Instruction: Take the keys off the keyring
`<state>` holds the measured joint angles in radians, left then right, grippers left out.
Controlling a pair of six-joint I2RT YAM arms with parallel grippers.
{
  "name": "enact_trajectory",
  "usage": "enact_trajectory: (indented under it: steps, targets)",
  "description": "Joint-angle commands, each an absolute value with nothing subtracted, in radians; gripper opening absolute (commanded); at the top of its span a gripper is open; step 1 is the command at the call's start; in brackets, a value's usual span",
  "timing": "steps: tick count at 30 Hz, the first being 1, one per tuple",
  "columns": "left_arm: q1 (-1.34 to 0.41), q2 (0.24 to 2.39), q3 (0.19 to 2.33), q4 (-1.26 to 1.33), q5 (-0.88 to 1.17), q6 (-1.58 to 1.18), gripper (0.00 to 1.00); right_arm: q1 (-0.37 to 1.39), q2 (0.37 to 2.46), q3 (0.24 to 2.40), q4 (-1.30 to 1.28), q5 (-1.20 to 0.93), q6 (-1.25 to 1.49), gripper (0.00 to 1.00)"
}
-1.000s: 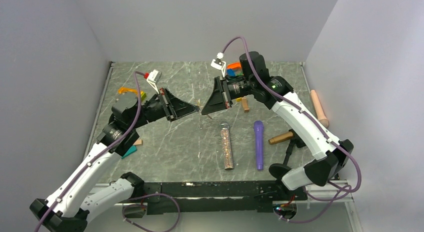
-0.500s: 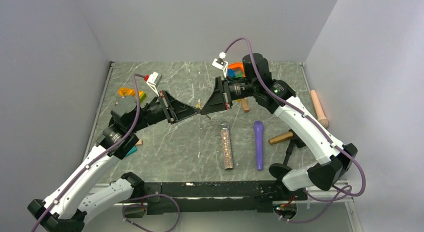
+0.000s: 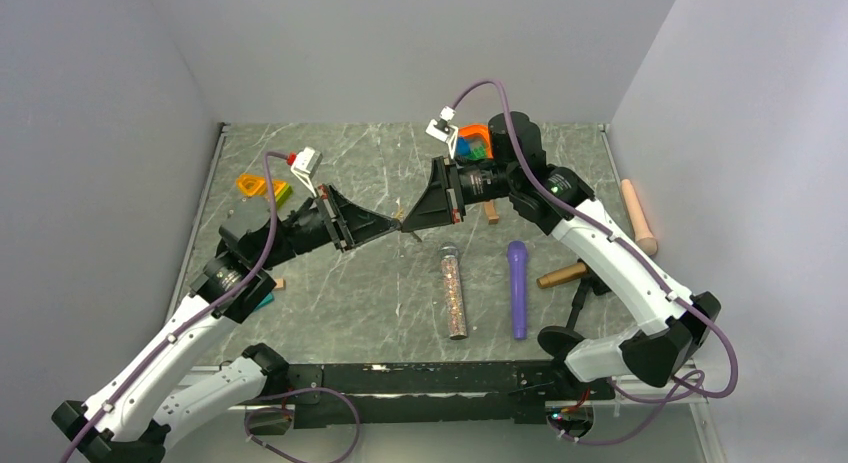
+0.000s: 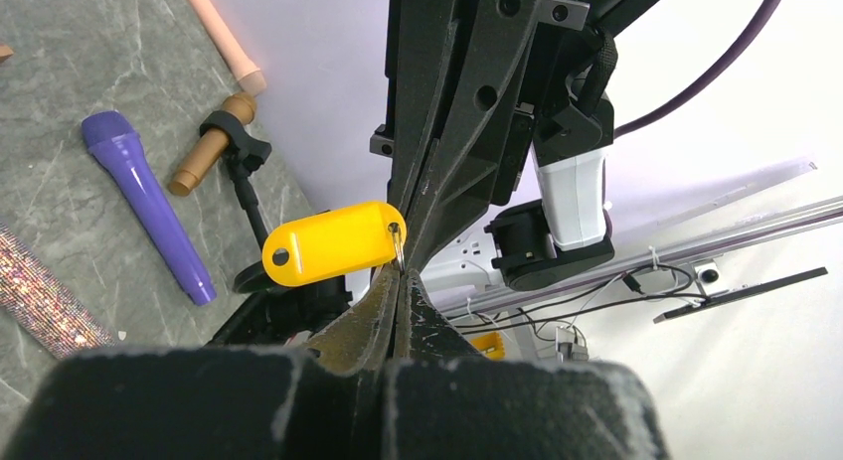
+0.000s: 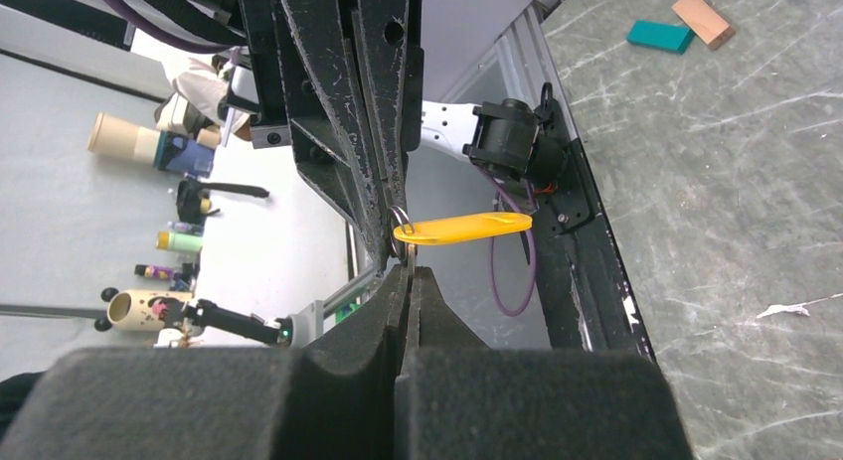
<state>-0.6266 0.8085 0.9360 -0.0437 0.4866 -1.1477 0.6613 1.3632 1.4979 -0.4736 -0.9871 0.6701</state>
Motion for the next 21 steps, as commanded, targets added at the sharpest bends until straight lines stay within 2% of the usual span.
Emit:
enact_trajectory:
  steps: [1,10,17,21]
  targets:
    - [-0.638,0.802,0.926,-0.034,0.486,-1.155,0.0,0.671,1.324,1.496,-0.371,-0.975,0.691,0.0]
    - [-0.638,0.825,0.937,-0.028,0.486,-1.144,0.01,0.679,1.315,1.487,-0.336,-0.991,0.712,0.0]
    - [-0.639,0.836,0.946,-0.03,0.488,-1.134,0.14,0.681,1.317,1.501,-0.344,-0.992,0.709,0.0]
    - [-0.637,0.838,0.951,-0.031,0.484,-1.131,0.16,0.681,1.321,1.512,-0.358,-0.992,0.701,0.0]
